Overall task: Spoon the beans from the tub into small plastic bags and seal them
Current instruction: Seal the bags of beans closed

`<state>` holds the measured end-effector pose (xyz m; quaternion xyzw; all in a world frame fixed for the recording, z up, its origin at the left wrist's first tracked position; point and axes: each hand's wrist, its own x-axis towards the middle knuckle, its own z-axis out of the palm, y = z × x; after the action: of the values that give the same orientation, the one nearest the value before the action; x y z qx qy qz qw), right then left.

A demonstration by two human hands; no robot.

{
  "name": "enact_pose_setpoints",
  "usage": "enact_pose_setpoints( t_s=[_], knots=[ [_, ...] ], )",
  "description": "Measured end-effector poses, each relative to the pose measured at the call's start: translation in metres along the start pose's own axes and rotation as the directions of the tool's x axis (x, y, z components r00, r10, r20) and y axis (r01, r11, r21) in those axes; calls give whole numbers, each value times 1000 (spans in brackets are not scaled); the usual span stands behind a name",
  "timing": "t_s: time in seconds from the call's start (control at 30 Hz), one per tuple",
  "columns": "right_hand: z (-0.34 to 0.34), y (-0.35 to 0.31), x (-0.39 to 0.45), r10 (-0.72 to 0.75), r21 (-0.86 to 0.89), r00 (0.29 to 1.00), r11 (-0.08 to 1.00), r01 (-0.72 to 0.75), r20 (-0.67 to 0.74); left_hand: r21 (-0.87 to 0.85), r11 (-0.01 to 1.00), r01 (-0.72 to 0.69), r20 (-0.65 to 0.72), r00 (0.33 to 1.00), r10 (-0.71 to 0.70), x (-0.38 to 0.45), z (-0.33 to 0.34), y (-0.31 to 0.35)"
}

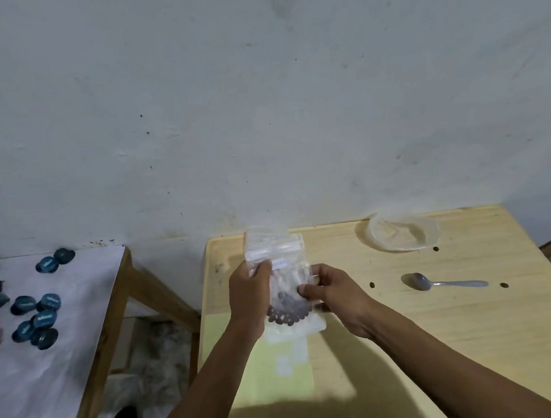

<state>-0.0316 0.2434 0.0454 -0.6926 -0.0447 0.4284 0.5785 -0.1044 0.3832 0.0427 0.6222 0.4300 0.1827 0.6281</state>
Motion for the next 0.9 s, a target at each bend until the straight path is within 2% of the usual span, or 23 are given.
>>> enact_pose_setpoints(
  t_s=[0.1,0.23,0.3,0.37,0.47,0.63,0.83,0.9],
  knots=[
    [-2,17,6,56,-33,998,998,-56,-15,121,992,34,38,999,-39,17,-5,-13],
    [1,25,23,54,-5,986,998,-56,-157,256,962,98,104,986,-128,30,-7,-28],
    [5,26,36,40,-21,976,999,-45,-212,316,946,79,131,983,-126,35,-8,-34],
    [11,26,50,17,-58,973,998,-32,-230,420,907,30,118,989,-87,41,-7,-36],
    [19,22,72,-22,-134,977,991,-7,-212,613,780,-125,91,992,87,63,-5,-39],
    [27,30,115,-62,-251,986,968,21,-157,522,840,-150,183,981,62,84,1,-39],
    [20,64,150,-56,-398,990,917,0,-129,511,849,-135,212,977,29,91,6,-57],
    [21,49,137,-71,-441,991,897,14,-113,515,848,-125,201,979,22,94,6,-61]
  ],
)
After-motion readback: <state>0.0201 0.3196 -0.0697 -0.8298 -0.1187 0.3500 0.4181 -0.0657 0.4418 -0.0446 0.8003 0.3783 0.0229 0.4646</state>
